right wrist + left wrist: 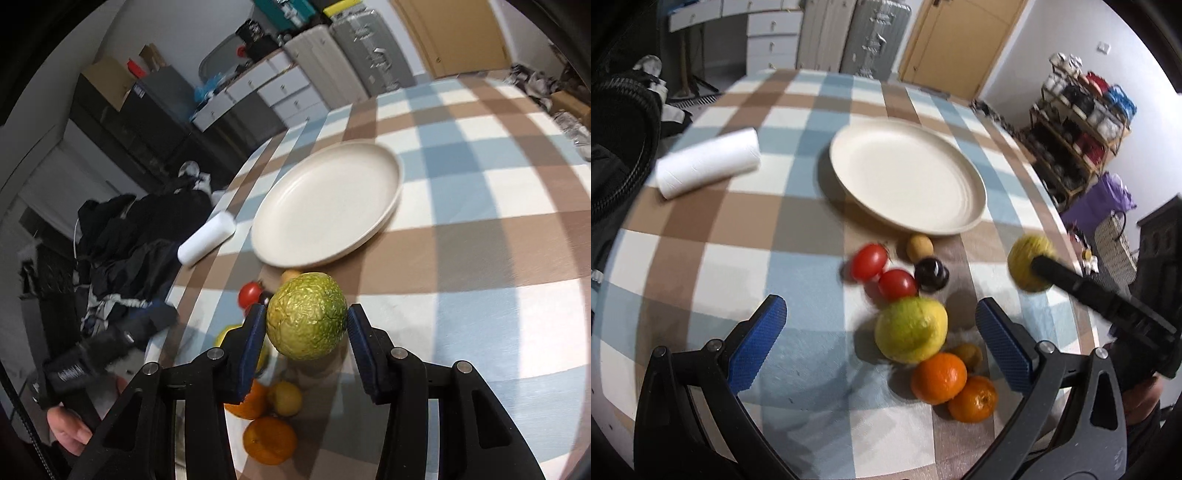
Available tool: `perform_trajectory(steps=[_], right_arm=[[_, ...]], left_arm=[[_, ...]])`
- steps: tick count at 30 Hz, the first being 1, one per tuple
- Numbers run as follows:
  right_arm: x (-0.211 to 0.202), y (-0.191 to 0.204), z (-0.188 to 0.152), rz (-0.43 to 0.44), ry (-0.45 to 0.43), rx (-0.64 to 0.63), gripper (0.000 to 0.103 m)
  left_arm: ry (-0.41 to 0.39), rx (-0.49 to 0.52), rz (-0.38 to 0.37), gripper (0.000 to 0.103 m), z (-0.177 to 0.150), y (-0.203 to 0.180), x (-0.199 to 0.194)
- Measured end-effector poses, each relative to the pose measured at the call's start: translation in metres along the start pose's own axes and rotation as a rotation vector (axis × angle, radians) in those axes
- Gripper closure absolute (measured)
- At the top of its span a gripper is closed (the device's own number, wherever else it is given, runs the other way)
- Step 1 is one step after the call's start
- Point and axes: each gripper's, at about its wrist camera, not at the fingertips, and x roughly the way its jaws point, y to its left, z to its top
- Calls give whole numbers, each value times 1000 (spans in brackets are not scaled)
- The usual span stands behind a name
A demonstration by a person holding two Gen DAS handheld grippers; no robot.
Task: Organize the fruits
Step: 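Lift the textured fruit with the right gripper while the left gripper grasps the green-yellow citrus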
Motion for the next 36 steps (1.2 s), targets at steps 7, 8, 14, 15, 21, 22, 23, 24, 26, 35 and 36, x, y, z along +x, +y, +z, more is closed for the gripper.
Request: perform_trajectory(steps=[7,8,14,15,21,22,23,24,26,35,36], right_arm=[[-22,-5,5,-10,-61,11,57],[-23,-5,6,-7,-63,14,57],[-21,3,2,1,-57,-17,57],[-19,5,1,0,-51,-25,57],[-15,12,-2,0,-34,-48,57],[-16,12,-2,0,-36,-49,57],[-15,11,-2,1,-35,-48,57],[-16,11,-2,1,-35,-48,57],[-16,11,-2,-2,-34,-45,57],[-15,7,-3,-12,-27,-31,57],[-15,7,-3,-12,-25,-30,57]], left_arm=[[61,53,-26,2,-6,-14,21],[65,55,-30,4,-6,-16,24],[134,45,-78,31,-6,-13,39],[141,42,-85,38,-5,-12,40],[133,42,-125,55,-4,-13,39],[134,42,-129,55,-4,-13,39],[133,43,-129,55,-5,-12,38],[130,43,-132,56,-4,-13,39],[125,42,-141,56,-4,-12,36],[98,40,-194,56,-2,-11,27],[97,43,-195,56,-3,-11,27]])
